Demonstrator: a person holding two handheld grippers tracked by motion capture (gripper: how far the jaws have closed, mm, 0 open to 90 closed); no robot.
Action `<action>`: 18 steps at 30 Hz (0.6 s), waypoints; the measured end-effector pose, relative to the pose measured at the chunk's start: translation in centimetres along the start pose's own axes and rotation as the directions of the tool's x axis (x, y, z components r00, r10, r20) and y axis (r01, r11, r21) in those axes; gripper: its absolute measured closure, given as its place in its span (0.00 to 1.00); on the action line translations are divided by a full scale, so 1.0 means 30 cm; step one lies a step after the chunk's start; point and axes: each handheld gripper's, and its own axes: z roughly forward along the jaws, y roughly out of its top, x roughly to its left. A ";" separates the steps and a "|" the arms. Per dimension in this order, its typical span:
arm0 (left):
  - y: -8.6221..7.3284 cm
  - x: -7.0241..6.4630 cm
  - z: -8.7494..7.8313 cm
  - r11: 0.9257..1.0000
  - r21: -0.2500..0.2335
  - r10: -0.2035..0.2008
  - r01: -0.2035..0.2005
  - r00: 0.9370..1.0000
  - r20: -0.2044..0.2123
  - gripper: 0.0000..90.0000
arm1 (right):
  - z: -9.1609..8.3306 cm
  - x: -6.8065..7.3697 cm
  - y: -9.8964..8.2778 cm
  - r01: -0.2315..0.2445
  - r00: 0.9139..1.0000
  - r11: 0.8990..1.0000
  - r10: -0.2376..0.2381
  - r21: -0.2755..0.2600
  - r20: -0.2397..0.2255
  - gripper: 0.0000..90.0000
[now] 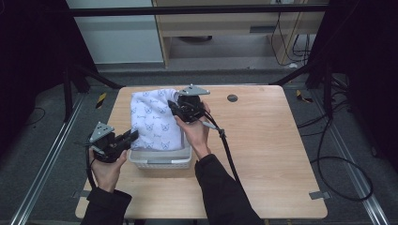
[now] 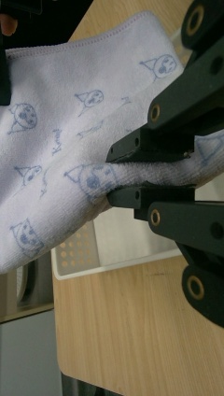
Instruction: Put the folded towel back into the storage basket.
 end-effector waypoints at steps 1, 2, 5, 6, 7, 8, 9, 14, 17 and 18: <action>-0.003 0.003 0.004 1.000 0.005 -0.001 0.001 1.000 -0.003 0.87 | 0.008 0.000 -0.004 -0.002 1.000 1.000 0.002 0.005 0.000 0.77; -0.003 0.003 0.004 1.000 0.005 -0.001 0.001 1.000 -0.003 0.87 | 0.008 0.000 -0.004 -0.002 1.000 1.000 0.002 0.005 0.000 0.77; -0.014 0.011 0.019 1.000 0.024 -0.003 0.003 1.000 -0.011 0.87 | 0.032 0.001 -0.018 0.003 1.000 1.000 -0.003 0.021 0.007 0.77; -0.021 0.014 0.029 0.999 0.034 -0.004 0.004 1.000 -0.014 0.87 | 0.041 0.001 -0.028 0.002 1.000 1.000 -0.002 0.028 0.010 0.77; -0.021 0.014 0.029 0.999 0.034 -0.004 0.004 1.000 -0.014 0.87 | 0.041 0.001 -0.028 0.002 1.000 1.000 -0.002 0.028 0.010 0.77; -0.026 0.015 0.036 0.999 0.042 -0.002 0.002 1.000 -0.015 0.87 | 0.046 -0.003 -0.039 -0.005 1.000 0.999 0.005 0.037 0.013 0.77; -0.029 0.015 0.040 0.999 0.048 0.001 0.000 1.000 -0.016 0.87 | 0.048 -0.005 -0.044 -0.007 1.000 0.999 0.006 0.041 0.014 0.77; -0.042 0.010 0.060 0.998 0.069 0.013 -0.012 1.000 -0.018 0.87 | 0.062 -0.021 -0.072 -0.023 1.000 0.998 0.022 0.059 0.023 0.77; -0.047 0.008 0.067 0.997 0.077 0.017 -0.016 1.000 -0.021 0.87 | 0.068 -0.022 -0.084 -0.020 0.999 0.998 0.018 0.068 0.027 0.77; -0.051 0.008 0.070 0.996 0.083 0.018 -0.016 1.000 -0.021 0.87 | 0.070 -0.022 -0.090 -0.018 0.999 0.997 0.016 0.070 0.029 0.76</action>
